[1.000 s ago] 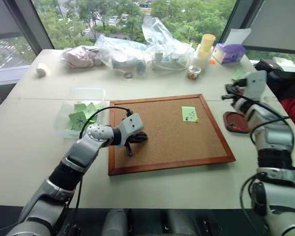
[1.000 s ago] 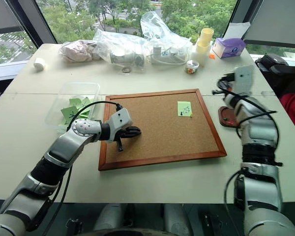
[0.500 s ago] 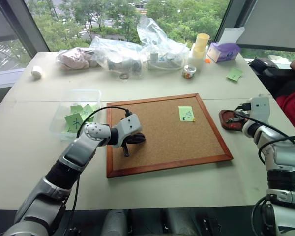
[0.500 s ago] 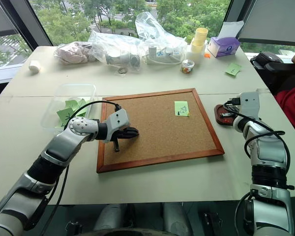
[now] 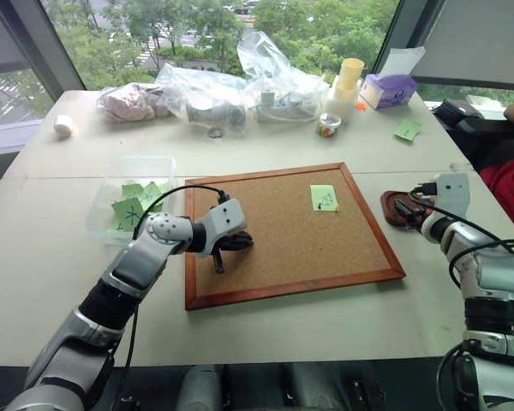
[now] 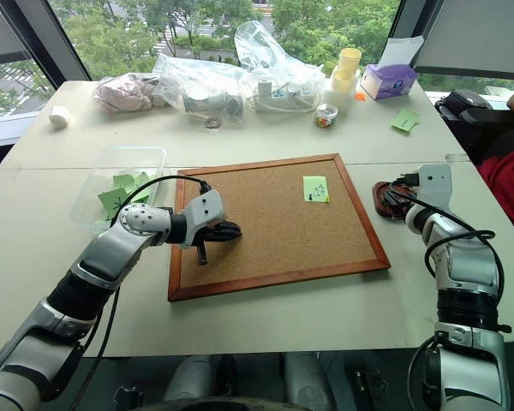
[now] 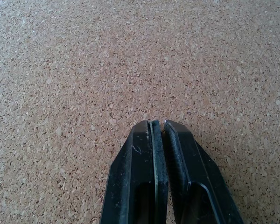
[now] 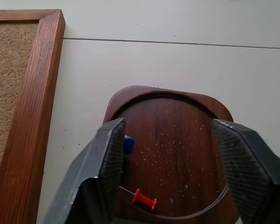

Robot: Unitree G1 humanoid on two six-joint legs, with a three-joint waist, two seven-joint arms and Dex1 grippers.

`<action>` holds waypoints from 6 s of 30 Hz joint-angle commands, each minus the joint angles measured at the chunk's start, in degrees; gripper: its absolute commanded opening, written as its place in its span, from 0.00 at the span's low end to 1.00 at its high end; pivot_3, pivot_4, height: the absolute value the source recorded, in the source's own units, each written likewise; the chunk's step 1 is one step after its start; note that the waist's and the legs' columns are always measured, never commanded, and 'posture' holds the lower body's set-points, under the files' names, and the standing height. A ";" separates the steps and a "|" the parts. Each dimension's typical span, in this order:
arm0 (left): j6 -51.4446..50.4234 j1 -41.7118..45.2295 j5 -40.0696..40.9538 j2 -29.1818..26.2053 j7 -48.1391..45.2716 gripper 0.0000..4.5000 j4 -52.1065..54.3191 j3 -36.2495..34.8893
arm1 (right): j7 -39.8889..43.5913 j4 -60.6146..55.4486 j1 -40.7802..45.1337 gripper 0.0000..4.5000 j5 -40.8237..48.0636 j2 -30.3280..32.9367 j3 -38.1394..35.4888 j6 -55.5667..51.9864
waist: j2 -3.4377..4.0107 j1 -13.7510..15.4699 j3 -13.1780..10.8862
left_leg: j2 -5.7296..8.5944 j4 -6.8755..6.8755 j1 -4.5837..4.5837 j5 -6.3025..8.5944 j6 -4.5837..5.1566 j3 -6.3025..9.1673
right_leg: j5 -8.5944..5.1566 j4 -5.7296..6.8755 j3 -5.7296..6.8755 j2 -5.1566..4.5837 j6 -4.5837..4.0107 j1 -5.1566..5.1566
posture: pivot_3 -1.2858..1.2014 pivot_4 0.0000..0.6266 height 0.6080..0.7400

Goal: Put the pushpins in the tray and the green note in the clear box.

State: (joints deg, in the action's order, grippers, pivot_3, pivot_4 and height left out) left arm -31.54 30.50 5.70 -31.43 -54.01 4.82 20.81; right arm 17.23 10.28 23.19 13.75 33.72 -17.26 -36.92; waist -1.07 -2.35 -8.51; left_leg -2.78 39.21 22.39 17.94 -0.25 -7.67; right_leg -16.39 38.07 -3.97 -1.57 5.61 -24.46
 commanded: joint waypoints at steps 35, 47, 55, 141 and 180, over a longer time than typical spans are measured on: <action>1.09 -0.75 -0.82 -0.27 -0.78 0.10 0.10 0.76 | 8.14 -12.14 -2.09 0.99 7.21 -3.64 5.87 -0.30 | 0.01 0.05 0.00 | 0.00 0.01 0.00 0.00 0.01 0.02 | 0.00 0.01 0.00 0.00 0.00 0.00 | 0.52 0.24 0.99; 0.77 -1.61 -1.03 -0.57 -0.72 0.10 0.79 0.66 | 9.57 -6.68 -0.61 0.99 3.55 -7.25 11.67 5.84 | 0.01 -0.01 0.00 | 0.00 0.01 0.00 0.01 0.02 0.02 | 0.00 0.01 0.01 0.01 0.00 0.00 | 0.52 0.24 0.99; 0.57 -1.90 -1.15 -0.67 -0.54 0.10 0.92 0.62 | 10.06 -5.22 0.11 0.36 2.48 -8.38 12.29 7.83 | 0.01 -0.04 0.00 | 0.00 0.01 0.00 0.01 0.01 0.01 | 0.00 0.02 0.01 0.02 0.00 0.00 | 0.52 0.24 0.99; 10.79 1.80 -3.24 -3.95 -5.75 0.10 -5.32 0.32 | 0.52 -1.06 -1.56 0.99 6.46 -3.65 -4.28 7.06 | 0.04 -0.14 0.05 | -0.03 0.01 -0.06 0.00 0.00 -0.01 | 0.00 0.03 -0.02 0.05 0.00 0.03 | 0.52 0.24 0.99; 13.54 2.61 -3.82 -3.05 -6.34 0.10 -7.50 -0.96 | 19.01 -3.33 -0.22 0.02 0.22 -8.03 19.21 8.18 | 0.03 0.03 0.05 | -0.01 0.06 0.00 0.03 0.05 0.01 | 0.00 0.03 0.03 0.05 0.00 0.02 | 0.52 0.24 0.99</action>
State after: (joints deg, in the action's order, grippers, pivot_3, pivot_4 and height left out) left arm -18.17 33.34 1.98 -34.76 -60.79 -3.38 20.78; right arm 35.01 7.20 23.72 13.88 26.01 0.61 -28.11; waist -1.04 -2.32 -8.46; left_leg -2.79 39.26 22.38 17.97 -0.20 -7.66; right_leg -16.39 38.10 -3.95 -1.53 5.60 -24.44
